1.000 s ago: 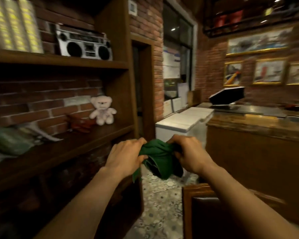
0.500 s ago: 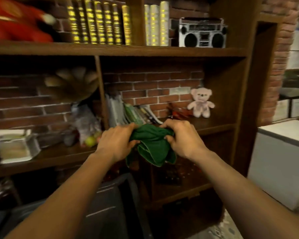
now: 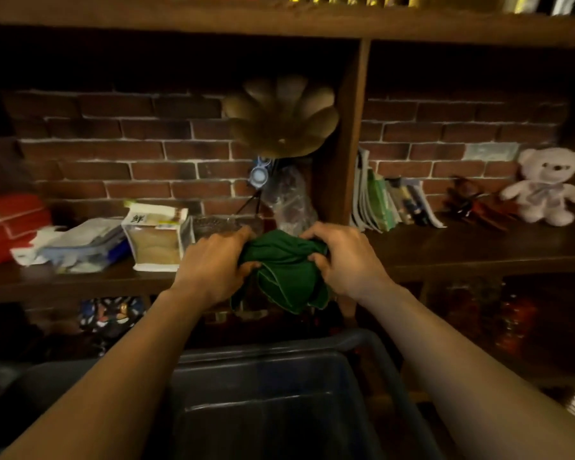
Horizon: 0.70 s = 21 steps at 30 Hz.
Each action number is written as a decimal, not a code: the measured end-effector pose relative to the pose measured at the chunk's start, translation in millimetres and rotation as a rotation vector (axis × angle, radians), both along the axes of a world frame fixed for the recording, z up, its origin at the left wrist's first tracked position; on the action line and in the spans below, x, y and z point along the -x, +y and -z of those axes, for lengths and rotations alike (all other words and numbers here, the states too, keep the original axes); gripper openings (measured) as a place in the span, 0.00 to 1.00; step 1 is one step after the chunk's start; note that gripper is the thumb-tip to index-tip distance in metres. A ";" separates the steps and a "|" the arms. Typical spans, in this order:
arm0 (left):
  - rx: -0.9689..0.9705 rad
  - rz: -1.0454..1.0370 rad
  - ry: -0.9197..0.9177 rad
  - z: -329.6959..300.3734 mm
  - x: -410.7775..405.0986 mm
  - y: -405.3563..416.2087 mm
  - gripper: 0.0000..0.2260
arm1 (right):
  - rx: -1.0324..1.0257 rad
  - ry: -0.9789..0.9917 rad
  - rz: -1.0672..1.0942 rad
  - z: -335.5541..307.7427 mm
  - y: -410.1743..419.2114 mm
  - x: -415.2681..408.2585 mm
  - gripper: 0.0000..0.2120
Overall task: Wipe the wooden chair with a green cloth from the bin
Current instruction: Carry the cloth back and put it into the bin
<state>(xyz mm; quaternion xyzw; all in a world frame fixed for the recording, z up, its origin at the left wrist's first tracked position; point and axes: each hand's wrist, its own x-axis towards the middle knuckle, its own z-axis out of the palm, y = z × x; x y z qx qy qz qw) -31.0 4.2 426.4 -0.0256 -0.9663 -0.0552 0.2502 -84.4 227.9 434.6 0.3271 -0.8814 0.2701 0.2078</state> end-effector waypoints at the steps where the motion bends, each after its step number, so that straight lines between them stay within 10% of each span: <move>1: 0.001 -0.002 -0.011 9.3 3.4 -12.5 0.17 | -0.006 -0.010 -0.004 8.9 -12.2 4.3 0.16; 21: -0.168 -0.161 -0.547 298.5 -6.8 -38.4 0.22 | -0.262 -0.581 -0.054 280.9 -54.0 16.8 0.16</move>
